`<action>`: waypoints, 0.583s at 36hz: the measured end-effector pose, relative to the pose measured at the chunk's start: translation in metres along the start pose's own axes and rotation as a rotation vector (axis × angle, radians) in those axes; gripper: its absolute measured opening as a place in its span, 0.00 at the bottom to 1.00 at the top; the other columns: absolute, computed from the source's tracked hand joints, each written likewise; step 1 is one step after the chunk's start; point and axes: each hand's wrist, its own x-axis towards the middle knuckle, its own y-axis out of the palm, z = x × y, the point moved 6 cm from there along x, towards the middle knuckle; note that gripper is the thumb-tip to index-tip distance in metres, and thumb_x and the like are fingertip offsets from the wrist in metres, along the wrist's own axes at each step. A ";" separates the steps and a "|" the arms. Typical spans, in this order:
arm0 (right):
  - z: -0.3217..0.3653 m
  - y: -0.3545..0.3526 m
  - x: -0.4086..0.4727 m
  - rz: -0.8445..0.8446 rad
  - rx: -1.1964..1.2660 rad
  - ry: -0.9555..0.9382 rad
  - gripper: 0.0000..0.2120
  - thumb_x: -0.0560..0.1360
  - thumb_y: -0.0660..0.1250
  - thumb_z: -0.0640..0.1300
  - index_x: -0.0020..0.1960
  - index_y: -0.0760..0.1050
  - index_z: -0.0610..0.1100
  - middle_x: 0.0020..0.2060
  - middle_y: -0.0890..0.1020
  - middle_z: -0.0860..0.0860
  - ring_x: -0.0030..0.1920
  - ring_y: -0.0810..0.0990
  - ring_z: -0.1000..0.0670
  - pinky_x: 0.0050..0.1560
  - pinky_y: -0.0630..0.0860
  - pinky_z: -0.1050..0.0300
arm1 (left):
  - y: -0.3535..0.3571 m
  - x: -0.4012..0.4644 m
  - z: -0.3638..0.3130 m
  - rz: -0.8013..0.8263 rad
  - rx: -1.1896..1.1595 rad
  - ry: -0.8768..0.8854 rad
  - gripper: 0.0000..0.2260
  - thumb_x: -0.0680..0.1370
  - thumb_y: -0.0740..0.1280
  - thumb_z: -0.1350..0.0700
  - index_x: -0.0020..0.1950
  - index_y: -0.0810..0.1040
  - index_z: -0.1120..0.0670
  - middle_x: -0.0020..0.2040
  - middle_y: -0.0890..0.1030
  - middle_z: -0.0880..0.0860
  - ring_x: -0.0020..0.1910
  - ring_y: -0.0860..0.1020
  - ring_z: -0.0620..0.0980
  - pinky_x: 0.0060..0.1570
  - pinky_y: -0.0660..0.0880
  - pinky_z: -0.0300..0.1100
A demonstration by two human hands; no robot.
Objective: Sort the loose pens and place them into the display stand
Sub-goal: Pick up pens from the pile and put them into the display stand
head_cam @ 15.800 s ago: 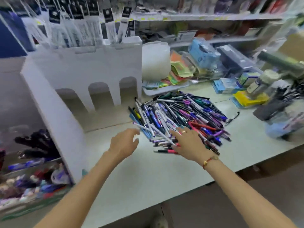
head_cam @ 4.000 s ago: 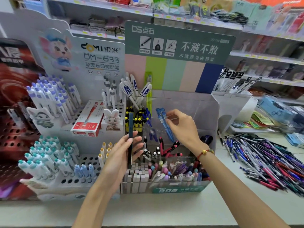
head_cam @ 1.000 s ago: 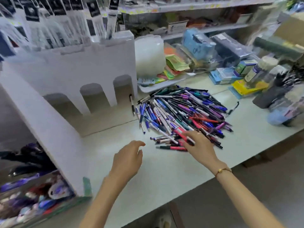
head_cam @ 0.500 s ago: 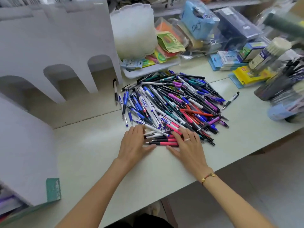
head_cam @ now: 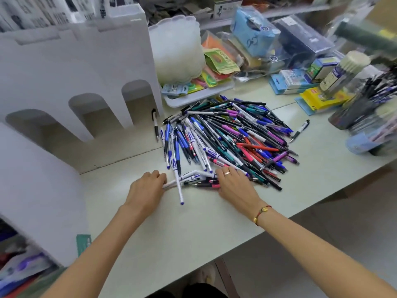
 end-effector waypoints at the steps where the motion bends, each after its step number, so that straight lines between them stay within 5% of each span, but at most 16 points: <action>1: -0.001 -0.003 0.001 0.010 -0.021 -0.032 0.12 0.65 0.71 0.35 0.48 0.76 0.41 0.37 0.77 0.48 0.36 0.75 0.49 0.33 0.71 0.57 | 0.001 -0.003 0.004 0.019 0.028 -0.012 0.08 0.81 0.58 0.56 0.59 0.71 0.52 0.57 0.73 0.51 0.55 0.72 0.53 0.39 0.63 0.43; 5: -0.004 -0.020 0.004 0.018 -0.010 -0.097 0.19 0.59 0.74 0.29 0.49 0.77 0.37 0.34 0.77 0.46 0.33 0.75 0.49 0.27 0.71 0.58 | 0.003 -0.010 0.008 0.062 0.034 -0.051 0.08 0.80 0.58 0.57 0.59 0.70 0.53 0.56 0.73 0.51 0.53 0.74 0.53 0.39 0.66 0.44; 10: 0.000 -0.017 -0.001 0.205 0.047 -0.215 0.22 0.75 0.57 0.29 0.69 0.64 0.37 0.51 0.77 0.45 0.43 0.73 0.49 0.38 0.66 0.57 | 0.003 -0.007 0.007 0.065 -0.129 -0.109 0.09 0.79 0.60 0.54 0.59 0.70 0.54 0.55 0.75 0.51 0.52 0.74 0.54 0.41 0.66 0.43; 15: 0.000 -0.010 -0.006 0.390 0.227 -0.098 0.21 0.76 0.55 0.29 0.67 0.61 0.39 0.40 0.70 0.51 0.36 0.67 0.49 0.27 0.59 0.58 | 0.003 -0.002 0.021 0.124 -0.434 -0.299 0.12 0.80 0.57 0.56 0.59 0.75 0.56 0.52 0.80 0.54 0.51 0.76 0.57 0.45 0.70 0.43; 18: 0.000 -0.006 -0.005 0.450 0.679 0.106 0.18 0.81 0.56 0.38 0.70 0.60 0.42 0.52 0.78 0.50 0.50 0.78 0.47 0.41 0.75 0.54 | -0.003 -0.002 0.014 0.079 -0.411 -0.307 0.20 0.80 0.60 0.44 0.64 0.71 0.57 0.60 0.75 0.55 0.58 0.74 0.57 0.53 0.70 0.46; 21: 0.003 -0.009 -0.006 0.522 1.165 0.305 0.23 0.83 0.57 0.43 0.76 0.57 0.43 0.61 0.76 0.48 0.57 0.76 0.49 0.53 0.75 0.61 | -0.002 0.000 -0.003 0.094 -0.244 -0.225 0.27 0.76 0.65 0.39 0.64 0.66 0.58 0.62 0.71 0.55 0.60 0.72 0.55 0.52 0.70 0.46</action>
